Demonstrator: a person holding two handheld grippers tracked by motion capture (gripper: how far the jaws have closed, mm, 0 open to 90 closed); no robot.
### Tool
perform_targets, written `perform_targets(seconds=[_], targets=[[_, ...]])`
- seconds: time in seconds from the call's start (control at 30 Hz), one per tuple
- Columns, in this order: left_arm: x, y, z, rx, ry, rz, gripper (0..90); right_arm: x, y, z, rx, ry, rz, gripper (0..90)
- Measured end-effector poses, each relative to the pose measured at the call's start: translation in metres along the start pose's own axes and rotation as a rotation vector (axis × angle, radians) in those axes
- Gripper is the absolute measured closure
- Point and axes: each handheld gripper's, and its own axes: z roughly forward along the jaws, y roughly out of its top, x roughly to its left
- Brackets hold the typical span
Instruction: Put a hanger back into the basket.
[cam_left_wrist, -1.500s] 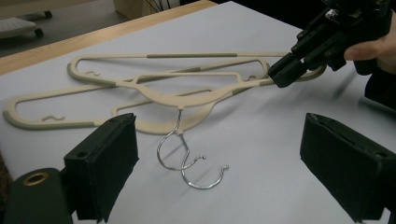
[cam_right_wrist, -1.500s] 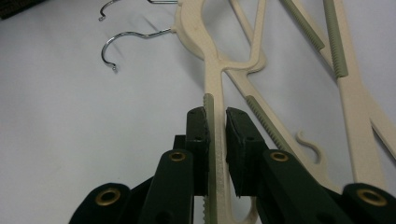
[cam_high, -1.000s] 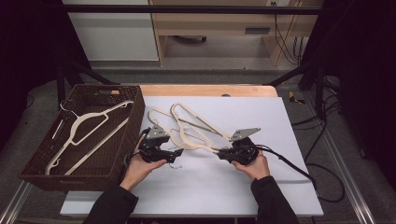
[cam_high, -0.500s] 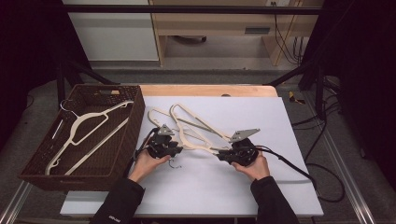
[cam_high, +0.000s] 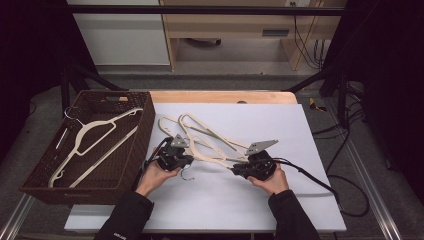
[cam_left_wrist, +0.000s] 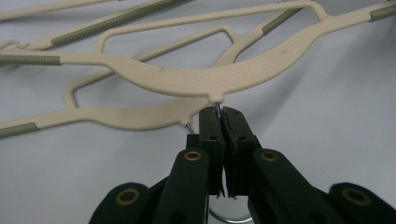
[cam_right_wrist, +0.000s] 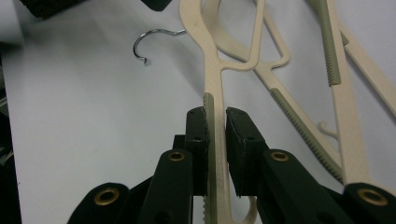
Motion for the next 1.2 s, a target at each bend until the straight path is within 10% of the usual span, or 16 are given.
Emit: perform_targets(seconds=[0.3, 0.77, 1.0, 1.2], targets=[[-0.021, 0.013, -0.011, 0.042, 0.086, 0.047, 87.2, 0.006, -0.004, -0.003, -0.001, 0.005, -0.013, 77.8], [-0.048, 0.025, -0.019, 0.129, 0.069, 0.061, 87.1, 0.035, 0.020, 0.014, -0.137, -0.070, -0.180, 38.2], [-0.050, 0.027, -0.021, 0.146, 0.054, 0.057, 87.1, 0.045, 0.020, 0.034, -0.074, -0.086, -0.216, 39.9], [-0.051, 0.026, -0.023, 0.119, 0.038, 0.014, 87.1, 0.053, 0.019, 0.048, -0.019, -0.136, -0.298, 63.4]])
